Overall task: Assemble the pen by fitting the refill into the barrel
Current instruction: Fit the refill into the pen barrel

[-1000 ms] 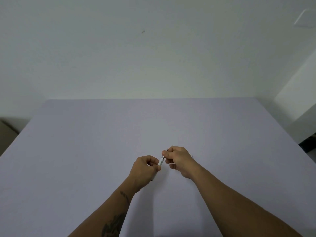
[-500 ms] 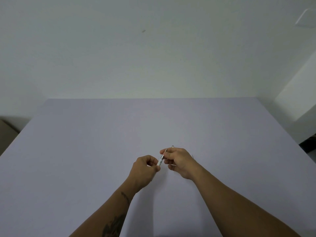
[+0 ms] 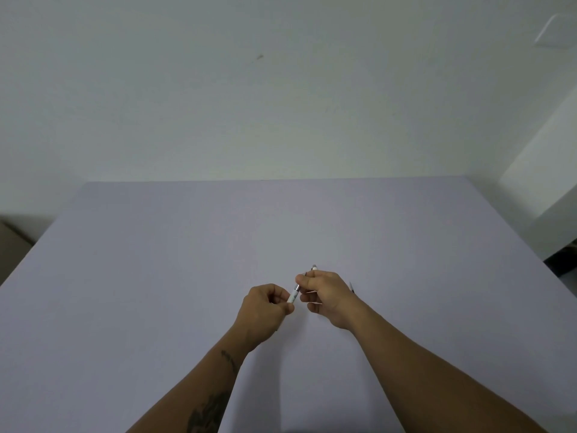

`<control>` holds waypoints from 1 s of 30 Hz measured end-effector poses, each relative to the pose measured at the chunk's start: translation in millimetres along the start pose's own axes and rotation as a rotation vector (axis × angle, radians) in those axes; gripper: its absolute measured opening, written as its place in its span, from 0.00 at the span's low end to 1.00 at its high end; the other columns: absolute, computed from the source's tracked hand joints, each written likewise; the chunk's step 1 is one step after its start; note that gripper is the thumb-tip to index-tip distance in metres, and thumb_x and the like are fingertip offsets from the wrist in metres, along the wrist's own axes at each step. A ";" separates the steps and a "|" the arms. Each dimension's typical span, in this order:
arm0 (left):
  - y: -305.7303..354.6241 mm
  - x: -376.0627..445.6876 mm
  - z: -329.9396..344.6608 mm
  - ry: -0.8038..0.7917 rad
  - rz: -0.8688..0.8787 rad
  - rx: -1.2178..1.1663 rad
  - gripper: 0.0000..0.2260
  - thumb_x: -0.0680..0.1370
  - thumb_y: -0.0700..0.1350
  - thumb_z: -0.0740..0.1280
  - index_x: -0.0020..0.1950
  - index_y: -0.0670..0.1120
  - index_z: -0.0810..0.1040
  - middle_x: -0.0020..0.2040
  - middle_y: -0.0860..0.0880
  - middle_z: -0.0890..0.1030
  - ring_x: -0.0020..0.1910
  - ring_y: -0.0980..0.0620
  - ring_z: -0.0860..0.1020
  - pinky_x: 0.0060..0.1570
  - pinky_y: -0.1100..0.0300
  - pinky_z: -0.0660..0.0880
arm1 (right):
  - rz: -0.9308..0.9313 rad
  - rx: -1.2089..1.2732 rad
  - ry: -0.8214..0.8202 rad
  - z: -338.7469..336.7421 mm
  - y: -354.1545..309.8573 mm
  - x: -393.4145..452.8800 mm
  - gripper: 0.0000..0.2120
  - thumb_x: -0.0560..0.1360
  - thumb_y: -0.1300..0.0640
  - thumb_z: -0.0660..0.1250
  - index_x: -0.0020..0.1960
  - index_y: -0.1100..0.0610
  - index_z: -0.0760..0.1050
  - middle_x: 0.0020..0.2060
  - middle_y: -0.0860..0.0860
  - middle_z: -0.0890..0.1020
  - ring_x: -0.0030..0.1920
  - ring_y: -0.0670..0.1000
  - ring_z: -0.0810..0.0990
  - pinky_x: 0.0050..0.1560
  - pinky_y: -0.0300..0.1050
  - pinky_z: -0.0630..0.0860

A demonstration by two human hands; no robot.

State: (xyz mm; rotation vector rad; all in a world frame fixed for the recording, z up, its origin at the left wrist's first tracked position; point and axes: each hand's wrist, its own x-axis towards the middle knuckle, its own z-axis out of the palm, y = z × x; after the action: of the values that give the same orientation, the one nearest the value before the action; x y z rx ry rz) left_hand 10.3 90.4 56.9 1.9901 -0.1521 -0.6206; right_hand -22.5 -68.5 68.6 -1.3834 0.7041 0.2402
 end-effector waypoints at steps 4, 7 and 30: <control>0.5 0.0 -0.2 -0.005 -0.003 -0.003 0.04 0.73 0.39 0.72 0.40 0.47 0.82 0.31 0.52 0.78 0.28 0.56 0.73 0.29 0.64 0.74 | 0.000 0.040 -0.019 -0.7 -1.8 -1.8 0.10 0.78 0.58 0.69 0.56 0.63 0.82 0.40 0.52 0.82 0.42 0.51 0.78 0.42 0.45 0.76; 0.4 -1.1 0.2 -0.019 -0.003 -0.007 0.05 0.73 0.39 0.72 0.39 0.47 0.82 0.31 0.51 0.77 0.26 0.57 0.73 0.26 0.69 0.72 | -0.013 0.014 0.016 1.5 -2.2 -1.4 0.07 0.78 0.60 0.68 0.51 0.64 0.81 0.38 0.53 0.82 0.39 0.50 0.78 0.40 0.44 0.76; 3.0 -6.7 0.9 -0.031 0.001 -0.015 0.03 0.74 0.39 0.72 0.41 0.47 0.82 0.35 0.50 0.79 0.34 0.54 0.76 0.32 0.65 0.73 | -0.010 0.027 0.015 -1.7 1.7 -9.0 0.04 0.77 0.60 0.69 0.47 0.60 0.81 0.38 0.53 0.80 0.40 0.50 0.78 0.41 0.44 0.75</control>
State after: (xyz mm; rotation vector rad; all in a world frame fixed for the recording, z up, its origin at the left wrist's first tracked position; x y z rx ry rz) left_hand 4.5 90.6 61.6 1.9664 -0.1665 -0.6502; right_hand -30.9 -67.6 72.5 -1.3643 0.7106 0.2119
